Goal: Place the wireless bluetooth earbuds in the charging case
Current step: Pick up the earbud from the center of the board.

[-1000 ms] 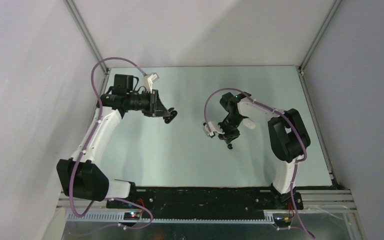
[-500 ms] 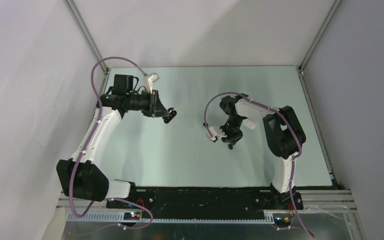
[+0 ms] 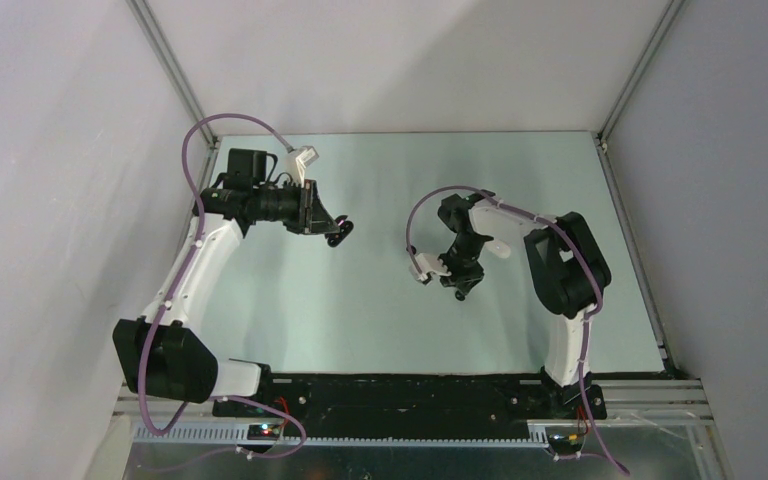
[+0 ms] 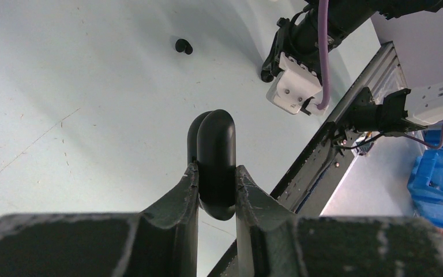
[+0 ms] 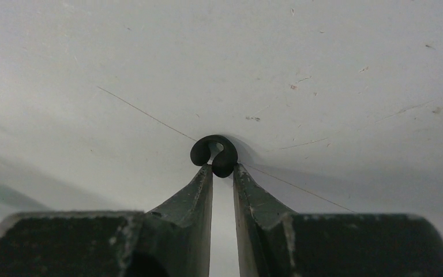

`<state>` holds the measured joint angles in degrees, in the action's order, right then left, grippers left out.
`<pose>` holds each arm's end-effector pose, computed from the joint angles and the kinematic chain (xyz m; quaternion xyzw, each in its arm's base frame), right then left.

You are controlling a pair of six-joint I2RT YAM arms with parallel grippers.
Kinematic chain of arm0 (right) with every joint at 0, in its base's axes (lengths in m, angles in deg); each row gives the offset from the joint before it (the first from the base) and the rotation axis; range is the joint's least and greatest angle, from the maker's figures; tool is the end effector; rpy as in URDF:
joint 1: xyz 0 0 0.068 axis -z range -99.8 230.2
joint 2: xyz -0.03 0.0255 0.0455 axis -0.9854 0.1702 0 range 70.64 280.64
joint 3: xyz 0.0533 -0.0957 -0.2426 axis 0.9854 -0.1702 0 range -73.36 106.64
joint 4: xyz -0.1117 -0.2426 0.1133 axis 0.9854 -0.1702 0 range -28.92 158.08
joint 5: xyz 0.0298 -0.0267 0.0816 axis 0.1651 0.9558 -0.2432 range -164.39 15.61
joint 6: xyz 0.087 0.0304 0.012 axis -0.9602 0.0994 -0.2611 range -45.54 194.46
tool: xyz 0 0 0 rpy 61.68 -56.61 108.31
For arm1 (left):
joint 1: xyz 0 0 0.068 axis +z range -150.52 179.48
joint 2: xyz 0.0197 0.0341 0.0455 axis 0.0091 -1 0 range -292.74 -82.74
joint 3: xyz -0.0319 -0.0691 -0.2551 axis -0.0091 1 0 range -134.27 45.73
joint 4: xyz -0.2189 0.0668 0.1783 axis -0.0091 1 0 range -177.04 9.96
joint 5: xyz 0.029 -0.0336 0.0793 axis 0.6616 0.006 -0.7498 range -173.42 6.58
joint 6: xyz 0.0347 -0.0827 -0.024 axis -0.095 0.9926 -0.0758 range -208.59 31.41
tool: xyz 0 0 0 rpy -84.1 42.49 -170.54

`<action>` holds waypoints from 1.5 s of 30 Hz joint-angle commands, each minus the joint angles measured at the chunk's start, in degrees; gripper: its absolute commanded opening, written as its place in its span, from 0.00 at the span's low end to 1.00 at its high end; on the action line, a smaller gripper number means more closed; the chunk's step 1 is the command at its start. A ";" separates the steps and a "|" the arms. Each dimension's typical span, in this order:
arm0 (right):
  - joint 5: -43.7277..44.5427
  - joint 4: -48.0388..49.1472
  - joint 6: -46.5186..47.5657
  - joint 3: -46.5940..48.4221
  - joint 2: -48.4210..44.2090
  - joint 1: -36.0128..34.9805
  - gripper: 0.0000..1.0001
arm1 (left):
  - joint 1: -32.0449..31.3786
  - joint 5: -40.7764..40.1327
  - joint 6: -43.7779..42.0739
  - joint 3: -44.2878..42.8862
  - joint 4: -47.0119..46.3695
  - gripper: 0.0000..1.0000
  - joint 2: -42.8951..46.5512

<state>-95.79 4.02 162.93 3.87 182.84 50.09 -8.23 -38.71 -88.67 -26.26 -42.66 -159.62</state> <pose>0.2904 0.2037 0.0930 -0.8347 0.5129 0.1994 0.0227 0.3173 -0.1022 0.2992 0.1909 0.8561 -0.3772 0.2973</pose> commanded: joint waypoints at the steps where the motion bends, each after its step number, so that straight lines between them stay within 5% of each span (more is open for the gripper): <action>1: -3.50 -0.28 -3.24 -1.06 -0.05 -0.96 0.20 | 0.32 0.58 -1.35 -0.44 0.05 0.00 1.14; 7: -6.42 3.13 -12.71 -1.38 -2.48 2.36 0.16 | 0.31 0.61 -1.25 -0.36 0.02 0.00 1.40; 12: -13.22 12.16 -38.19 -6.32 -9.13 9.31 0.14 | 0.32 0.64 -1.12 -0.14 0.02 0.00 1.60; 17: -10.09 26.73 -62.56 -17.83 -21.86 13.46 0.12 | 0.27 0.87 -0.94 -0.29 0.07 0.00 0.84; 25: -6.21 34.98 -79.47 -27.12 -25.23 13.14 0.13 | 0.27 1.21 -0.28 -2.10 0.07 0.00 -0.56; 33: -14.22 29.41 -64.42 -24.04 -30.79 14.27 0.17 | 0.27 0.72 -0.27 -1.50 0.01 0.00 0.12; 40: -15.78 28.72 -16.56 -39.22 -50.51 9.56 0.28 | 0.31 0.62 -0.48 -1.30 0.06 0.00 -0.12; 45: -13.28 25.87 -1.30 -43.00 -49.04 8.68 0.28 | 0.32 0.50 -0.60 -1.51 0.08 0.00 -0.70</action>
<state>-110.20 32.31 140.50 -37.40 130.49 59.25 -8.23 -38.49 -88.62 -26.26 -42.25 -160.43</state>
